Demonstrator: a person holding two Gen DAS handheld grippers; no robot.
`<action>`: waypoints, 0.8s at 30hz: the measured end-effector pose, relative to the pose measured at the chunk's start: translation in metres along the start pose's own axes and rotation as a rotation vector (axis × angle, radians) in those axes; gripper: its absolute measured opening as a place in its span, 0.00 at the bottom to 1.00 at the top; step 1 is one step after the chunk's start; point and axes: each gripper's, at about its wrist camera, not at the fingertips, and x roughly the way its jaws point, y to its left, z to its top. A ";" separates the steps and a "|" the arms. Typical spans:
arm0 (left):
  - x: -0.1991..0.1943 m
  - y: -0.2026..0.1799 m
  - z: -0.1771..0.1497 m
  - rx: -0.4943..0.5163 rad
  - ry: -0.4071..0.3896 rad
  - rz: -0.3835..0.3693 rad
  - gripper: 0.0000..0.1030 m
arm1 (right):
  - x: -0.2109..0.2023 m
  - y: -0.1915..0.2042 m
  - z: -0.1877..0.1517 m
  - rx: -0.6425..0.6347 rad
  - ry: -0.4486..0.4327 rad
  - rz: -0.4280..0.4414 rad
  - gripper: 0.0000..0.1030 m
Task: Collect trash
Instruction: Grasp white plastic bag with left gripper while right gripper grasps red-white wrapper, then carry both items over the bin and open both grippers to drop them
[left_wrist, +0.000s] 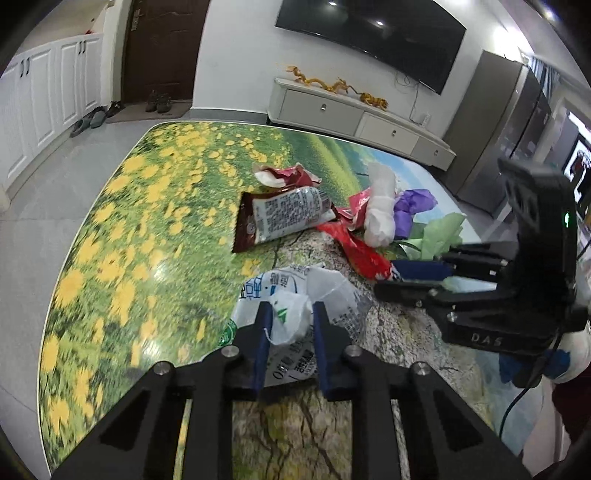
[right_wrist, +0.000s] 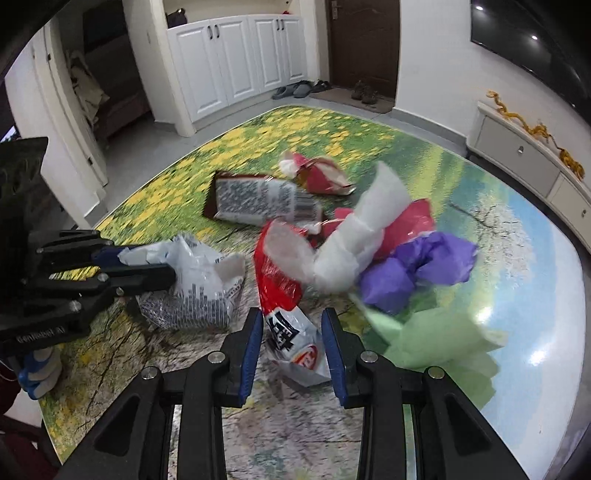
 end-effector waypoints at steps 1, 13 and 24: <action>-0.004 0.001 -0.002 -0.006 -0.002 0.002 0.19 | -0.002 0.004 -0.002 -0.006 0.003 0.006 0.22; -0.065 -0.008 -0.024 -0.033 -0.053 0.018 0.19 | -0.070 0.023 -0.053 0.123 -0.107 0.115 0.18; -0.061 -0.099 -0.022 0.096 -0.013 -0.110 0.19 | -0.172 -0.011 -0.135 0.310 -0.270 0.020 0.18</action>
